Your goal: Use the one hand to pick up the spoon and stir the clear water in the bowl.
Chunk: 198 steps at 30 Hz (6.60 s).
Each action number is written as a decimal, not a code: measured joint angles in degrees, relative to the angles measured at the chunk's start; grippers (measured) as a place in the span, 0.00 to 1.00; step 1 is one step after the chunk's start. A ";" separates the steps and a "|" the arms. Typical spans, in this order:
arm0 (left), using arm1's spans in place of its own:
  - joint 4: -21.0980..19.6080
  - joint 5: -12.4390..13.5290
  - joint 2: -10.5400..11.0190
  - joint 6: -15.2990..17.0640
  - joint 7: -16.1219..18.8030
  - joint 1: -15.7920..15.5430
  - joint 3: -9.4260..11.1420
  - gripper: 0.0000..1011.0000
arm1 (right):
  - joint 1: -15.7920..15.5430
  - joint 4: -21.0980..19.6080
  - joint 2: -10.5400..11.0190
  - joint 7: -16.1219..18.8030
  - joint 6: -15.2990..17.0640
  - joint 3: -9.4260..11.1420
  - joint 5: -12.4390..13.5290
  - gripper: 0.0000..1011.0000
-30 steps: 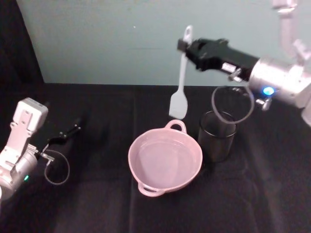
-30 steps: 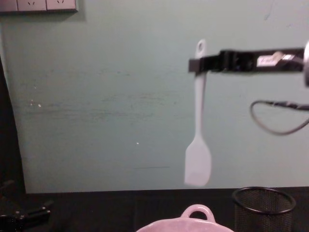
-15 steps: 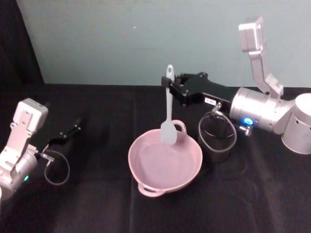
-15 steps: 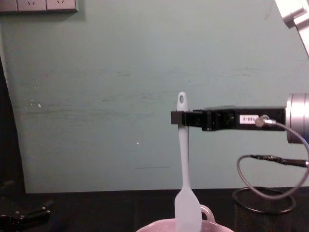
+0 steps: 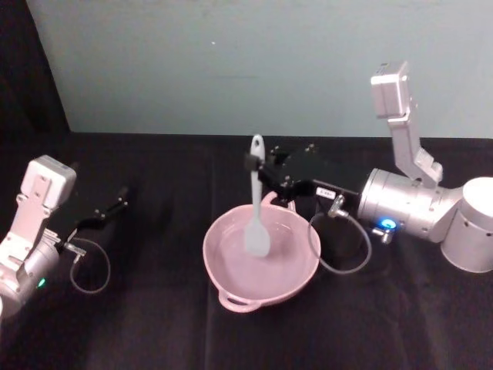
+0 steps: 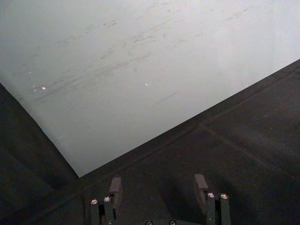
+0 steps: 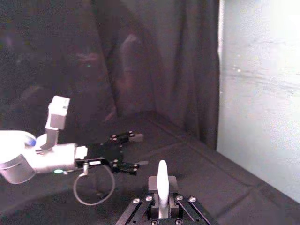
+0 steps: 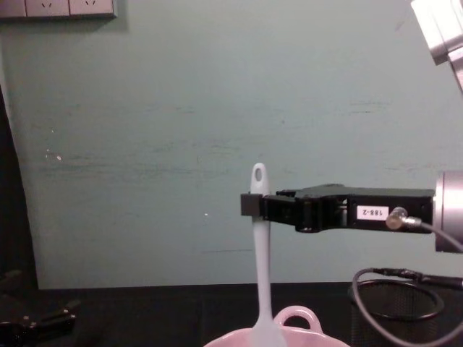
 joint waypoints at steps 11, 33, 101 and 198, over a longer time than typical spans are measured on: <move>0.00 0.00 0.00 0.00 0.00 0.00 0.00 0.99 | 0.50 2.29 -2.38 1.80 -0.37 -1.71 -0.17 0.12; 0.00 0.00 0.00 0.00 0.00 0.00 0.00 0.99 | 2.64 10.89 -8.70 -4.70 -9.88 -1.20 -10.55 0.12; 0.01 -0.01 0.00 0.00 0.00 0.00 0.00 0.99 | -7.69 1.15 -6.54 -7.67 -10.32 6.69 -15.63 0.12; 0.00 0.00 0.00 0.00 0.00 0.00 0.00 0.99 | -3.98 10.81 -14.96 -7.38 -14.63 4.84 -15.39 0.11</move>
